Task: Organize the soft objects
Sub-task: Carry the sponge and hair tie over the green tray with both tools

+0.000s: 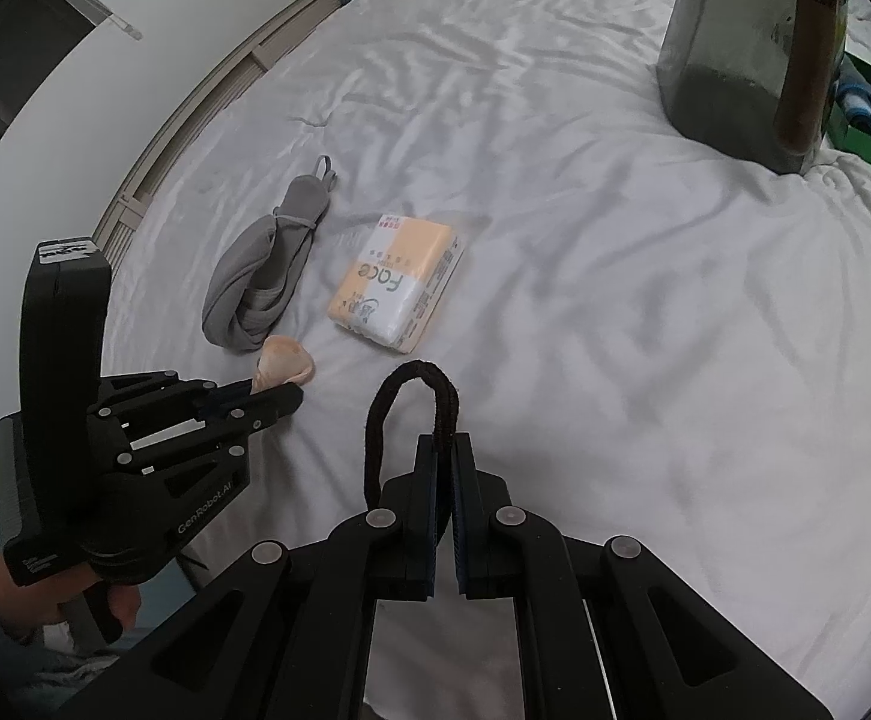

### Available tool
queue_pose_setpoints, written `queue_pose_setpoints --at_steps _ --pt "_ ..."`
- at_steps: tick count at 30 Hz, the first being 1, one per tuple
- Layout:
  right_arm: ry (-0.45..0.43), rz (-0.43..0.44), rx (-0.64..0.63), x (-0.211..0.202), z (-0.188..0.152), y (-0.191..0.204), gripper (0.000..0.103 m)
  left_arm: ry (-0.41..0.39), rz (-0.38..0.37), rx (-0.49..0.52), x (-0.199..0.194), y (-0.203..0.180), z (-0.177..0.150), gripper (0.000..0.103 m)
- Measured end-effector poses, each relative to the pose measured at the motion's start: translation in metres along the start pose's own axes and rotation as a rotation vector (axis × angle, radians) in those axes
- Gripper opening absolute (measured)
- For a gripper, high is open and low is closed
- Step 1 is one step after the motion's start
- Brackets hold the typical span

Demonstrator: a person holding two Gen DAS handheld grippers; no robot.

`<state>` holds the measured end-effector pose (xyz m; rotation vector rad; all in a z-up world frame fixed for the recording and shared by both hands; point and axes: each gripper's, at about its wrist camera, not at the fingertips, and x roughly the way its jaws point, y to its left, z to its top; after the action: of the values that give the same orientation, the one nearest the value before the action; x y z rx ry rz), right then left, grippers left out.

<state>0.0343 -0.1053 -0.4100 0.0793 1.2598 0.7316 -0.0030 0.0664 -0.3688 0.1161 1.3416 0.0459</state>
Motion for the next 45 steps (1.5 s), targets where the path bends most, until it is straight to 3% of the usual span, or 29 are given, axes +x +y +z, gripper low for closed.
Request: queue_pose_setpoints --at_steps 9,19,27,32,37,45 --pt "-0.011 0.001 0.008 -0.024 0.0 -0.012 0.003 0.006 0.026 -0.013 -0.012 -0.006 0.007 0.005" --pt "-0.037 0.001 0.019 -0.06 -0.003 -0.034 0.003 -0.076 0.022 -0.059 -0.057 -0.007 0.019 0.004" --pt "-0.074 -0.017 0.061 -0.094 -0.009 -0.069 0.003 -0.146 -0.058 0.029 -0.091 -0.065 0.045 0.004" --pt "-0.131 -0.102 0.097 -0.135 -0.004 -0.124 0.003 -0.2 -0.195 0.086 -0.103 -0.131 0.077 0.004" --pt "-0.212 -0.192 0.124 -0.173 0.016 -0.191 0.003 -0.278 -0.331 0.122 -0.11 -0.202 0.131 0.004" --pt "-0.351 -0.279 0.128 -0.219 0.089 -0.305 0.003 -0.426 -0.395 0.09 -0.092 -0.29 0.26 0.004"
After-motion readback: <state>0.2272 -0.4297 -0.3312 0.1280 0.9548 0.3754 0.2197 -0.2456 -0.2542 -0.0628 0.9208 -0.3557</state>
